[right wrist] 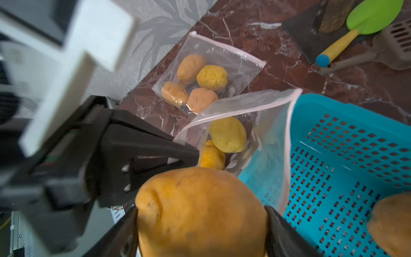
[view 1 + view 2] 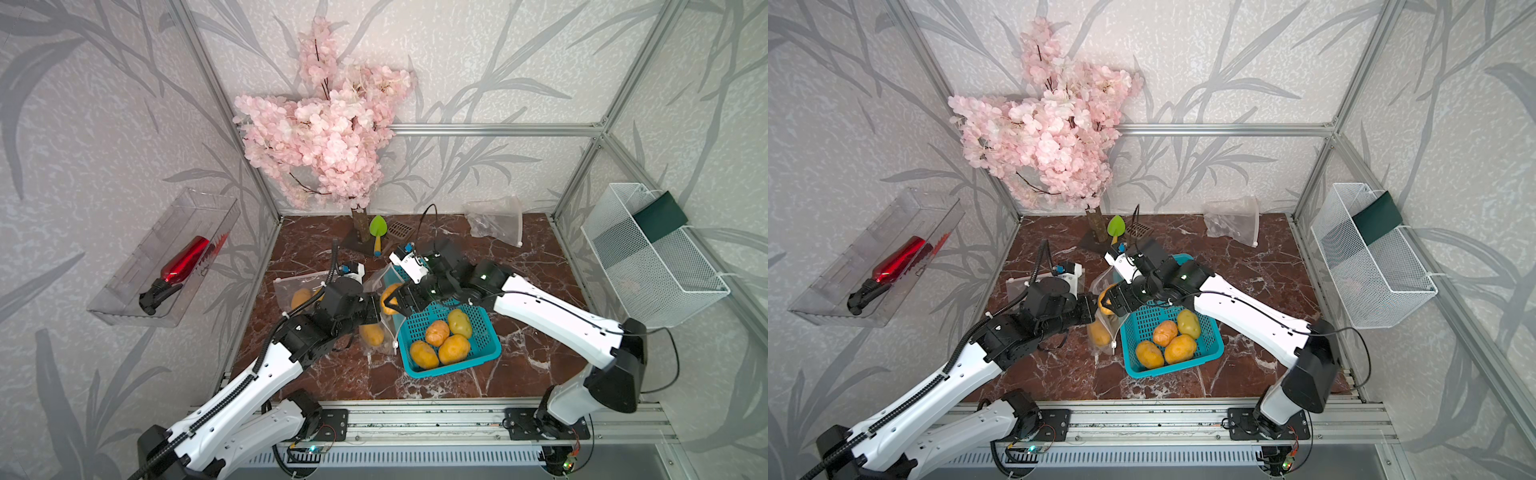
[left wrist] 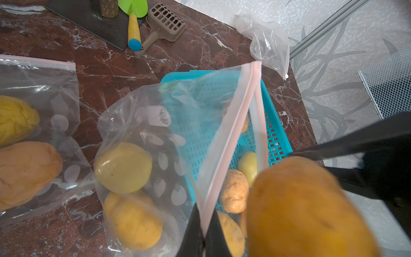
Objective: Put the potatoes into a zipper bag and zip it
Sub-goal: Place the potato into the zipper food storage bag.
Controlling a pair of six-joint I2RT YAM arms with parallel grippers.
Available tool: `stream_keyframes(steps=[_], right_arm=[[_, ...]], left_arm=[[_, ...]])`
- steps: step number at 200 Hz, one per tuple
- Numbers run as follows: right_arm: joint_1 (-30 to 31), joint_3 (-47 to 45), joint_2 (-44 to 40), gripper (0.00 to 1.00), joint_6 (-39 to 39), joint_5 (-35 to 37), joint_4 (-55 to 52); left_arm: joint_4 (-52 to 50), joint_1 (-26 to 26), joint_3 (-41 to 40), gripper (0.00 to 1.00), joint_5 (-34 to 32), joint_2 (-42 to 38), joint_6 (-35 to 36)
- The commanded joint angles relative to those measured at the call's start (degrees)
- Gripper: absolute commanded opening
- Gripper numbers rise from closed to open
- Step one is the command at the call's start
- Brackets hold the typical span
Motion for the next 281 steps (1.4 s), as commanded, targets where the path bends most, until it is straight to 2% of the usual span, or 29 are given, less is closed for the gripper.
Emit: stream_keyframes(steps=[1,27,80,133,178,220,250,281], right_arm=[[0.11,4.2,3.85,0.46,-0.09,-0.47,-2.57],[-0.06,6.16,8.36,0.43,0.22,1.6,-4.13],[-1.03,7.53,11.28,0.44,0.73,7.21,-6.99],[-0.95,9.44,12.87,0.57,1.17,13.85,-10.79],[-0.59,7.89,10.5,0.79,0.95,12.5,-9.45],[-0.61,3.8,5.59,0.95,1.56,9.42,-5.89],[-0.59,2.1,2.24,0.98,1.57,8.27,-4.63],[-1.15,1.77,-0.18,0.98,1.0,10.91,-5.65]], left_arm=[[-0.36,-0.09,2.39,0.0,0.05,-0.7,-0.21],[-2.47,-0.15,3.34,0.0,-0.89,-1.6,-0.62],[-4.53,-0.15,4.04,0.0,-2.57,-3.67,-0.71],[-6.37,-0.14,4.54,0.0,-4.97,-5.69,-0.75],[-6.24,-0.17,4.3,0.0,-5.26,-5.39,-0.71],[-5.98,-0.12,4.42,0.0,-5.02,-4.55,-0.62],[-5.95,-0.15,4.28,0.0,-5.04,-4.63,-0.53],[-5.93,-0.16,4.31,0.0,-5.05,-4.66,-0.53]])
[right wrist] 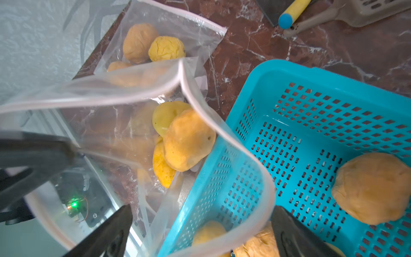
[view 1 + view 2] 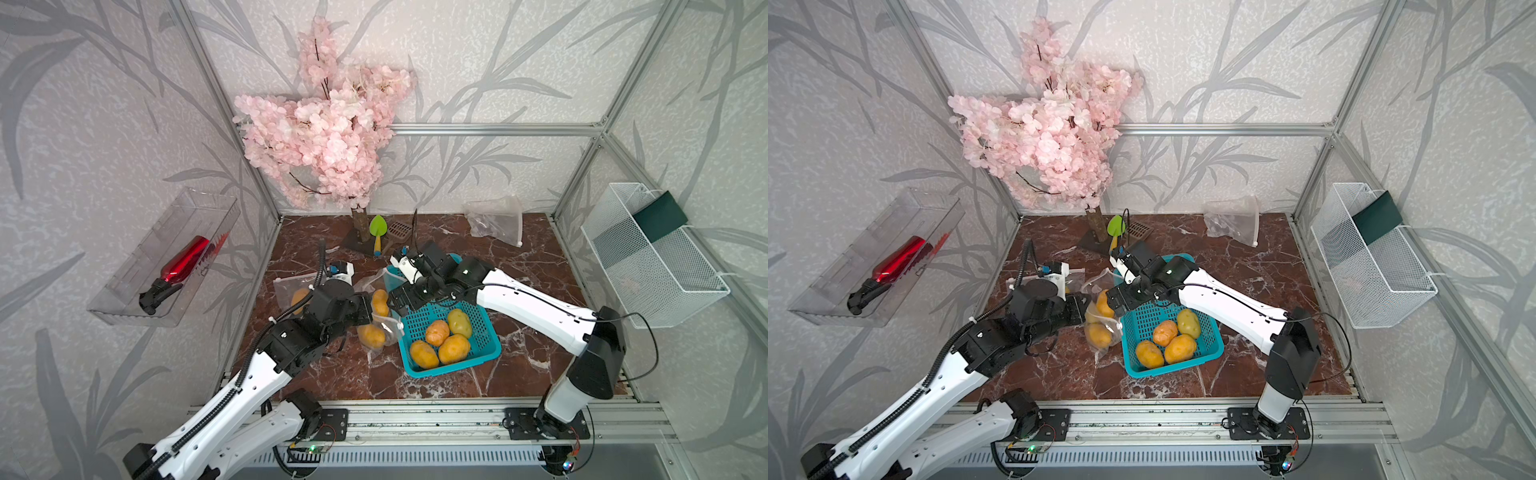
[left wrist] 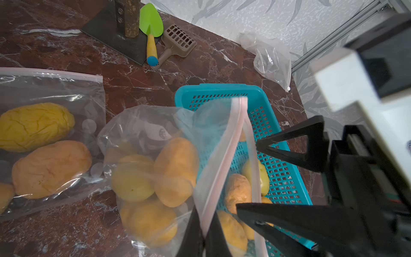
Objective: Put the potatoes into a zipper bag and zip it
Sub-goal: Place the potato into the zipper food storage bag, then pick up the potato from the basket.
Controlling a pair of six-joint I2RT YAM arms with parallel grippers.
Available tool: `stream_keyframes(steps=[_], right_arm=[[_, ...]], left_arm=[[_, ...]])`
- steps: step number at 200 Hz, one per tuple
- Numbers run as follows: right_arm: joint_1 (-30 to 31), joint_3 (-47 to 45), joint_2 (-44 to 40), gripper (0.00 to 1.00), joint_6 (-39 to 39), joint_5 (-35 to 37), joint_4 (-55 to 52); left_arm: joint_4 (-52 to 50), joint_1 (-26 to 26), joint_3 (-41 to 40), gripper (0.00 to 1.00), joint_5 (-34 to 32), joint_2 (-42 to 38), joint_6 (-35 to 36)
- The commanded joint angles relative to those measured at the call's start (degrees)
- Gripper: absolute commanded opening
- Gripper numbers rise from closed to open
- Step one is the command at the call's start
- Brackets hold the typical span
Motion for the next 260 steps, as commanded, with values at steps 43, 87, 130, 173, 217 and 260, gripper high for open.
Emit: stream_keyframes(steps=[43,87,130,173,217,260], right_arm=[[-6.95,-5.06,-8.37,0.98,3.1,9.04,-0.58],[-15.53,-6.68,-6.29,0.98,6.14,11.36,-3.1],[-16.13,2.15,7.57,0.93,4.52,11.61,-10.05],[-16.35,15.23,22.0,0.86,3.66,15.07,-21.59],[-16.57,20.65,29.19,0.85,4.08,19.63,-26.11],[-16.94,22.25,32.36,0.85,4.06,17.58,-26.77]], left_arm=[[-0.26,-0.14,1.84,0.0,-1.15,-0.21,0.04],[-0.27,-0.13,1.81,0.0,-1.08,-0.02,0.06],[-0.19,-0.16,1.69,0.0,-1.02,-0.08,0.06],[-0.09,-0.15,1.73,0.0,-0.98,0.15,0.08],[-0.06,-0.11,1.71,0.0,-0.87,0.03,0.05],[-0.07,-0.16,1.67,0.0,-0.89,-0.04,0.0]])
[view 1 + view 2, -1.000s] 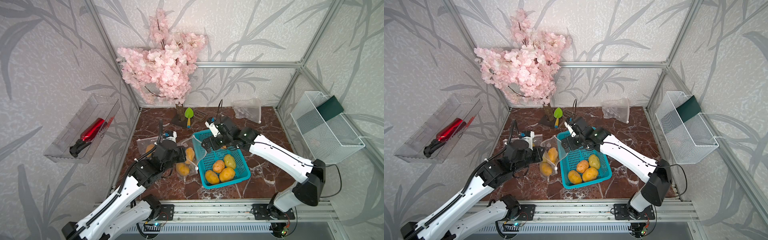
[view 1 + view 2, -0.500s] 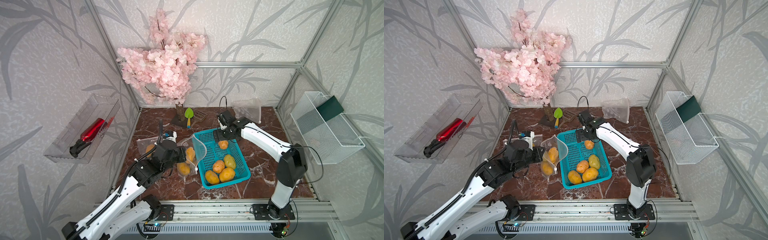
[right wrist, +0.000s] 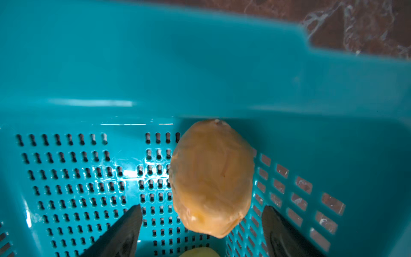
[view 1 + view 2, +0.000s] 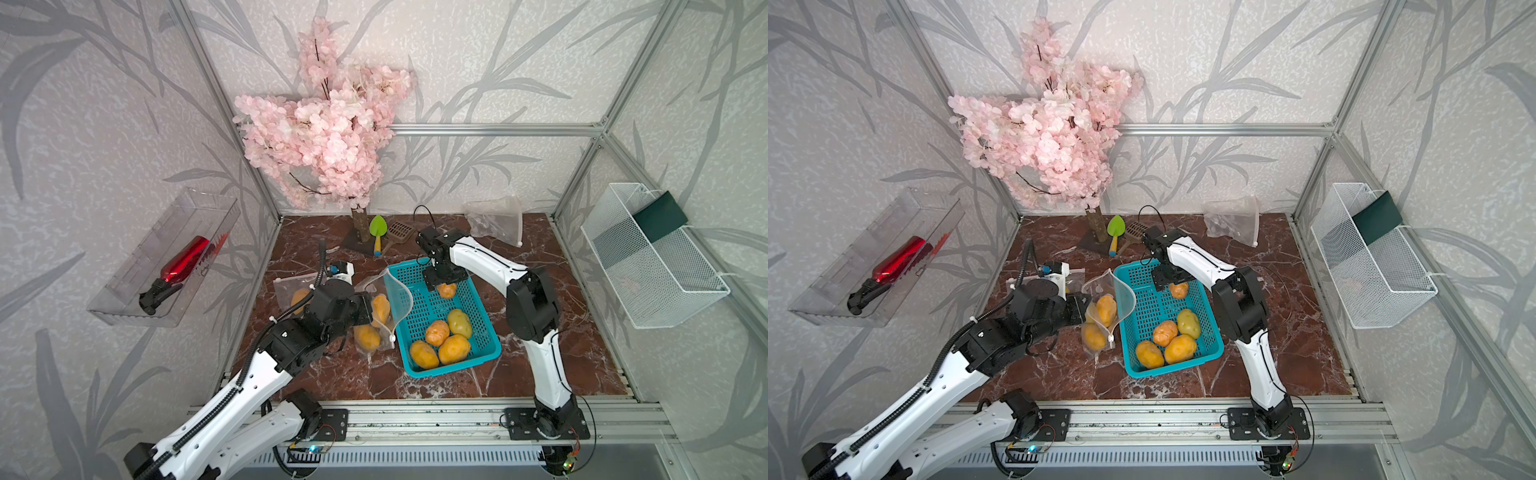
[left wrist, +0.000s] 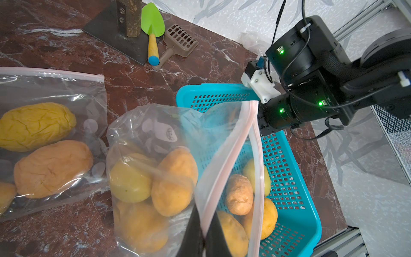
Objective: Put the potatoes into a zipper bag and zip it
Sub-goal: Pick up the potato from the basket.
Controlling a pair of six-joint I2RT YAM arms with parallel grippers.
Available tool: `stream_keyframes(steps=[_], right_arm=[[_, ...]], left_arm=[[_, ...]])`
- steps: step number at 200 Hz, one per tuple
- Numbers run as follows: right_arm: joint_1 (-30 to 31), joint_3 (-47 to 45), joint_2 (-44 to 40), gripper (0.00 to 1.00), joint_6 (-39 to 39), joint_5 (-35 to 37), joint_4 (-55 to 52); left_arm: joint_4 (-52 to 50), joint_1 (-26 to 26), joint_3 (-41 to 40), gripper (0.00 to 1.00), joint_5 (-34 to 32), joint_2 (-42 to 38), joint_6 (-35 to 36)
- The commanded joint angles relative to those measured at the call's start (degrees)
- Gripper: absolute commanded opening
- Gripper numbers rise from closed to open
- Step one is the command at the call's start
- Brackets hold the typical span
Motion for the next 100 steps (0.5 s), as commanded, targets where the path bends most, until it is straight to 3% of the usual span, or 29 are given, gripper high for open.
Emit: stream_keyframes(steps=[1,72,100], right_arm=[[-0.45,2.22,2.07,0.86,0.0,-0.13,-3.28],[-2.2,2.75,4.93,0.82,-0.01,-6.14,-3.18],[-2.26,3.46,5.54,0.74,-0.18,-6.34,-3.68]], left_arm=[[-0.13,-0.17,1.69,0.0,-0.78,-0.34,-0.01],[-0.1,-0.09,1.71,0.0,-0.78,-0.36,0.06],[-0.09,-0.12,1.71,0.0,-0.77,-0.36,0.06]])
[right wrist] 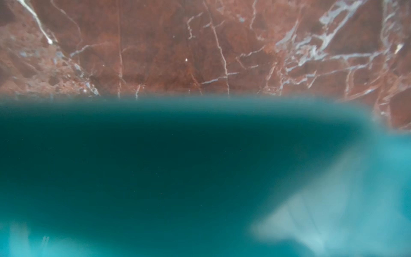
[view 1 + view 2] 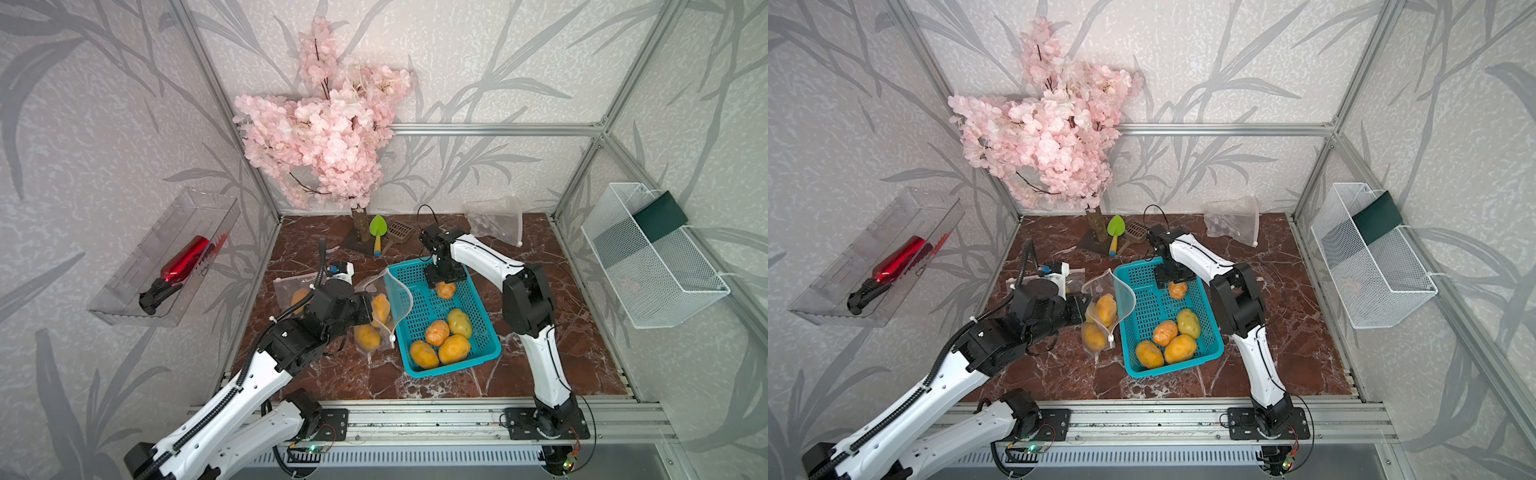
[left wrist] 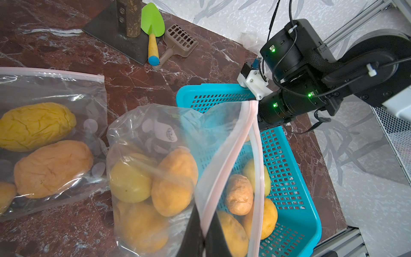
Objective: Put the potatoes into a zipper bag and zip it
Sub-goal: Pick up the potato from the basket.
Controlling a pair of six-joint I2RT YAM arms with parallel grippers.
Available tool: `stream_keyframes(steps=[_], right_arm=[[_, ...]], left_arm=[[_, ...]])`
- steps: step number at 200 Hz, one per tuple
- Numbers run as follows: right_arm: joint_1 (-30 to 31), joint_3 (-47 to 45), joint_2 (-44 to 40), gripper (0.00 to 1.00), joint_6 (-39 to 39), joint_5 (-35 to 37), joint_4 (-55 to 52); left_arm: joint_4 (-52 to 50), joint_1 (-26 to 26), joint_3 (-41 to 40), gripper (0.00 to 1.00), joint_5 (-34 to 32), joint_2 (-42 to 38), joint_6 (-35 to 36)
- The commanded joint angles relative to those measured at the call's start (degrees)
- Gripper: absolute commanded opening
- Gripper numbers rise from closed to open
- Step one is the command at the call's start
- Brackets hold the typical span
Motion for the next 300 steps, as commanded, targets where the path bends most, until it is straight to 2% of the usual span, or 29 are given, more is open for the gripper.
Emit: stream_keyframes(steps=[1,47,94,194,246,276,300], right_arm=[[-0.18,0.88,2.27,0.73,0.03,-1.56,-3.6],[-0.11,1.99,2.08,0.55,0.15,-1.07,-5.04],[-0.11,-1.86,-4.08,0.45,0.3,-3.43,-2.6],[0.01,-15.67,-25.13,0.38,0.91,-8.62,7.47],[0.44,-24.7,-38.09,0.36,1.47,-12.83,16.88],[3.02,-29.44,-46.01,0.35,0.54,-13.78,23.0],[8.11,-33.39,-52.12,0.35,-1.77,-11.83,29.13]], left_arm=[[-0.09,-0.1,1.71,0.0,-0.75,-0.35,0.06],[-0.07,-0.14,1.71,0.0,-0.67,-0.35,0.05],[-0.14,-0.1,1.7,0.0,-0.69,-0.39,0.14],[-0.01,-0.15,1.69,0.0,-0.76,-0.09,0.14],[0.02,-0.12,1.7,0.0,-0.69,0.1,0.23],[0.08,-0.17,1.66,0.0,-0.76,0.24,0.24],[0.05,-0.16,1.7,0.0,-0.75,0.17,0.23]])
